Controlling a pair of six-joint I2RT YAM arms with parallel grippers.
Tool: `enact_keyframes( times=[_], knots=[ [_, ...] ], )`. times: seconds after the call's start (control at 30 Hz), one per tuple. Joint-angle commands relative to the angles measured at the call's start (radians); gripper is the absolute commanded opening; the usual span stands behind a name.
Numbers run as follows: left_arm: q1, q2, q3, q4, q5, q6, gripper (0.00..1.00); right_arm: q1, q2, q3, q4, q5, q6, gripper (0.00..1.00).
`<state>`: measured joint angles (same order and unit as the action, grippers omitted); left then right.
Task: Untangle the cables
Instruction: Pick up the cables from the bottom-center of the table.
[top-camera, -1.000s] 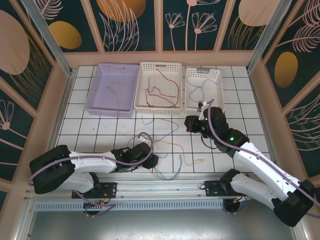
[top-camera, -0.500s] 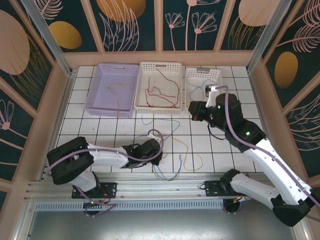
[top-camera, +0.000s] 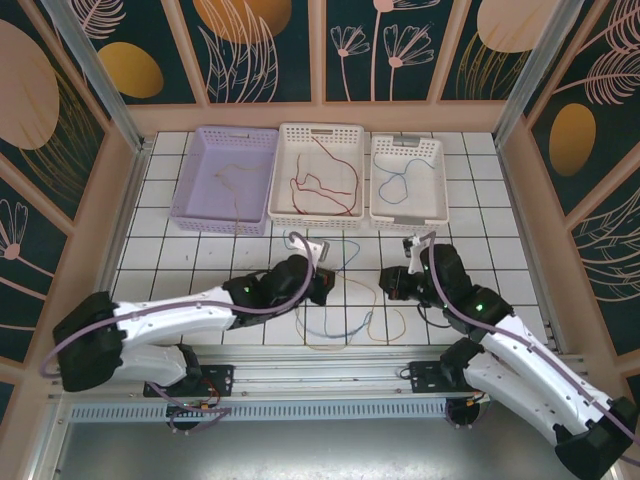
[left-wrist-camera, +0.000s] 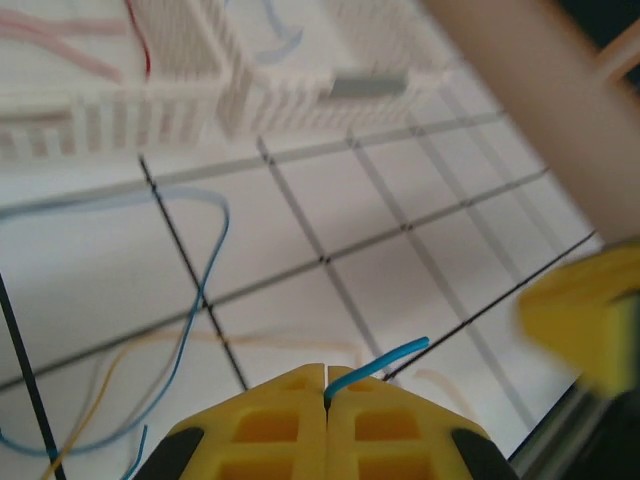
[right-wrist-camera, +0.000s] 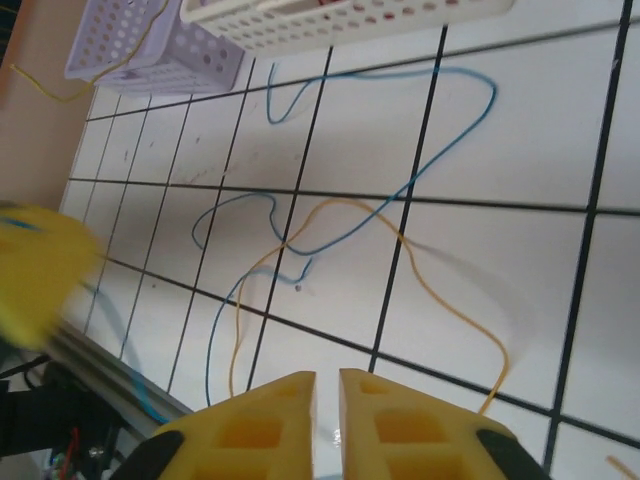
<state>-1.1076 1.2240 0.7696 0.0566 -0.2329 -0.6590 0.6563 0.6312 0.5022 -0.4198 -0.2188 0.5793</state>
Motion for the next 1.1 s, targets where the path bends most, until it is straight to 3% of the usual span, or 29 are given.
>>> enact_keyframes(
  times=[0.0, 0.27, 0.5, 0.83, 1.07],
  knots=[
    [-0.008, -0.052, 0.06, -0.076, -0.09, 0.04, 0.0, 0.037, -0.025, -0.056, 0.111, -0.041, 0.031, 0.2],
    [-0.004, -0.093, 0.345, -0.203, -0.185, 0.135, 0.0, 0.154, 0.015, -0.107, 0.258, 0.022, 0.047, 0.48],
    [-0.004, -0.046, 0.532, -0.209, -0.193, 0.156, 0.0, 0.243, -0.001, -0.216, 0.605, 0.033, 0.102, 0.68],
    [-0.004, -0.022, 0.611, -0.184, -0.217, 0.124, 0.0, 0.374, 0.088, -0.305, 1.093, 0.112, 0.015, 0.75],
    [-0.003, -0.01, 0.648, -0.183, -0.229, 0.125, 0.0, 0.532, 0.324, -0.217, 1.141, 0.229, -0.133, 0.76]
  ],
)
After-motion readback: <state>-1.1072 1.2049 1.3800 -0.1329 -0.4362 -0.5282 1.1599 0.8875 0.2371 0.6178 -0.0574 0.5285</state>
